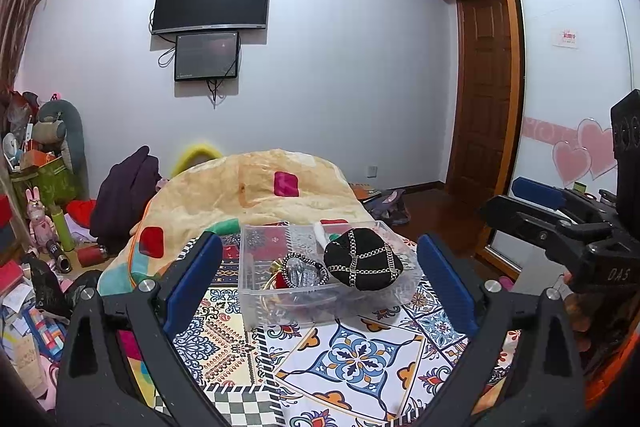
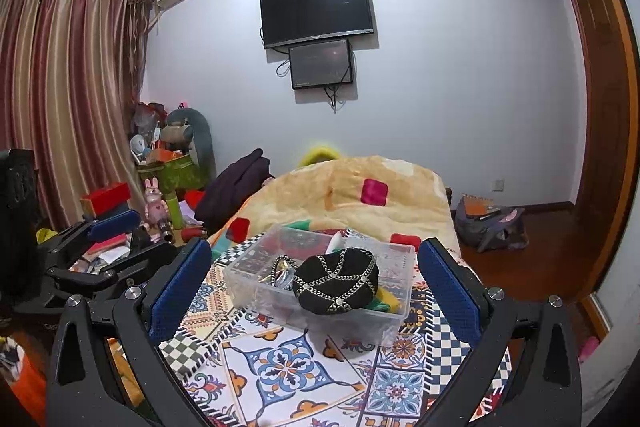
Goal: Organize soft objects
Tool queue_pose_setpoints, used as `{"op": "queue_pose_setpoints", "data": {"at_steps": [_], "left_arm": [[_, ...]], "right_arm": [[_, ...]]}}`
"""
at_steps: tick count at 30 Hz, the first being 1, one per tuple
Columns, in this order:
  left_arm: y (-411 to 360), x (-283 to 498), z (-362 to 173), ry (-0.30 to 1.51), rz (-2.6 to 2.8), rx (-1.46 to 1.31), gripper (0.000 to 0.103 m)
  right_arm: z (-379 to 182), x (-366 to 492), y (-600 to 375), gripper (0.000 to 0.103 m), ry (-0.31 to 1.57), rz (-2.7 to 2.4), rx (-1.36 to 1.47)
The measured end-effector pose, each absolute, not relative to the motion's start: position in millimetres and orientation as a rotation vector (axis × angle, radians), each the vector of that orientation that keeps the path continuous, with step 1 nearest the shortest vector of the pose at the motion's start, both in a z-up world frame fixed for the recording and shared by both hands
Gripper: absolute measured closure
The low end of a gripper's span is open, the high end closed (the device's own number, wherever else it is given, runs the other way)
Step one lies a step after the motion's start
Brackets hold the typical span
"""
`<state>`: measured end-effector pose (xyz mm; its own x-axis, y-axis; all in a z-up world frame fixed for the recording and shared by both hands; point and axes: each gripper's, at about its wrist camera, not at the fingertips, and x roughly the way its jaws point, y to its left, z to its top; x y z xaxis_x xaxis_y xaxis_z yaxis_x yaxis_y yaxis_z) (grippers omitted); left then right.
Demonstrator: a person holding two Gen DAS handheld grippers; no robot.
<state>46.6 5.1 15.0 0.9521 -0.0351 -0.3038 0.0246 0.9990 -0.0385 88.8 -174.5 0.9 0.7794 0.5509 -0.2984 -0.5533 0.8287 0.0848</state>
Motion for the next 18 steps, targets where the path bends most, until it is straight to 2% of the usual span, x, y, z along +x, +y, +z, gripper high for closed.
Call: {"op": "queue_pose_setpoints", "data": {"at_steps": [18], "left_arm": [[7.1, 47.3, 16.6, 0.314, -0.043, -0.046, 0.004]], "right_arm": [[2.8, 87.2, -173.1, 0.000, 0.319, 0.600, -0.008]]}}
